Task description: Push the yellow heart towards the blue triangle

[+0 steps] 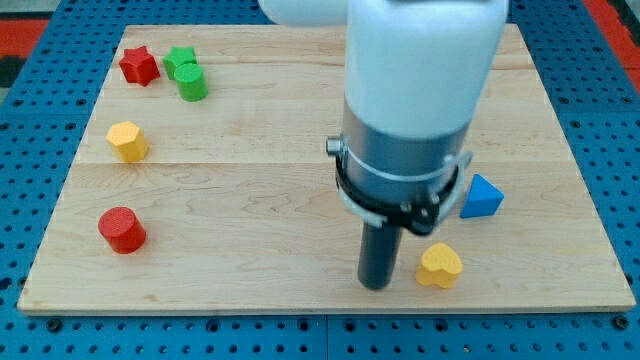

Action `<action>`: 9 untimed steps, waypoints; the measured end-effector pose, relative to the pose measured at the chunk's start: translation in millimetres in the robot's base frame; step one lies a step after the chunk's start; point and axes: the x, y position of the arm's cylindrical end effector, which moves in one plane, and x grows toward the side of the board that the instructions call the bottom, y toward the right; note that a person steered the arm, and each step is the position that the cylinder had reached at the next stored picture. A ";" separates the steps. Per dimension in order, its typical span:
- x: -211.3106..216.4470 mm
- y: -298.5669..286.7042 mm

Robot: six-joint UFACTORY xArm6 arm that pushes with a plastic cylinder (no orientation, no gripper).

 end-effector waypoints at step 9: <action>-29.7 -276.6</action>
